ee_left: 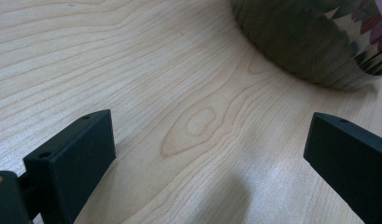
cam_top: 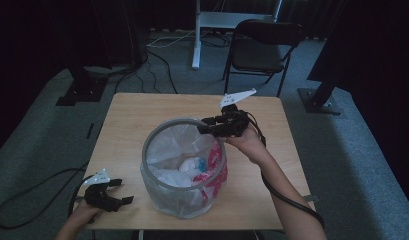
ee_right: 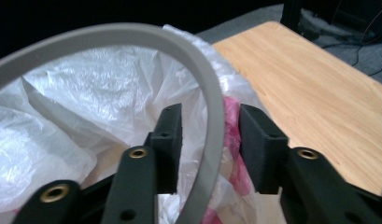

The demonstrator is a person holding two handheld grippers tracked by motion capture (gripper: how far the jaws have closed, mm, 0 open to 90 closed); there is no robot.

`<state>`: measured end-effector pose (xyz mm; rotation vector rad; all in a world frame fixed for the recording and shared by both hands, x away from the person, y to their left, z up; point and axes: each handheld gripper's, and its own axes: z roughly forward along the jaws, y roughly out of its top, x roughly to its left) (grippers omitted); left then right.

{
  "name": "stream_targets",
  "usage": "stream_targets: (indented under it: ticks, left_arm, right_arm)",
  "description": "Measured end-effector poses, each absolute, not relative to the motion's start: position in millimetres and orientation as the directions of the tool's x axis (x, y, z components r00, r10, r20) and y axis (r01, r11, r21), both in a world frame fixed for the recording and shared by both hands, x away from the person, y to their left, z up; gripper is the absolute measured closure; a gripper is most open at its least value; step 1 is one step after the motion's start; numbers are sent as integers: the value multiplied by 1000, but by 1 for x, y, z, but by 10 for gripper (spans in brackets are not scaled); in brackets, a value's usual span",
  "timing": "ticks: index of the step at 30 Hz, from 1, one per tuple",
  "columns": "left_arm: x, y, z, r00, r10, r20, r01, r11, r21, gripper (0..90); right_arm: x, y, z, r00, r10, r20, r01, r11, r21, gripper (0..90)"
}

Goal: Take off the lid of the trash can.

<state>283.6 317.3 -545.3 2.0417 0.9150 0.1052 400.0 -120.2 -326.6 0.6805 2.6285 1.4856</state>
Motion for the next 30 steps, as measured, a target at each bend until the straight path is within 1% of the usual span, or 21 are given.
stream_targets:
  ticks: [5, 9, 11, 15, 23, 29, 30]
  left_arm:
    - [284, 318, -546, 723, 641, -258, 570, -343, 746, 20]
    - [283, 317, -545, 725, 640, -254, 568, -348, 746, 20]
    - [283, 317, -545, 728, 639, -251, 566, -352, 746, 20]
    - [283, 316, -545, 728, 639, -248, 566, -356, 744, 20]
    - [283, 317, -545, 728, 638, -250, 566, -355, 744, 20]
    - [283, 316, -545, 729, 638, -247, 565, -358, 743, 20]
    - [283, 316, -545, 728, 639, -250, 568, -356, 742, 20]
  right_arm:
    - [400, -117, -325, -902, 398, 170, 360, 474, 803, 720]
    - [398, -115, -324, -898, 412, 158, 362, 485, 796, 761]
    - [398, -116, -324, -894, 418, 160, 367, 480, 797, 767]
    - [394, -113, -321, -893, 435, 118, 348, 498, 794, 771]
    - [391, -115, -308, -890, 445, 98, 332, 486, 808, 771]
    - [391, -126, -296, -881, 460, 113, 334, 433, 837, 781]
    - [393, -131, -294, -876, 462, 138, 348, 408, 844, 786]
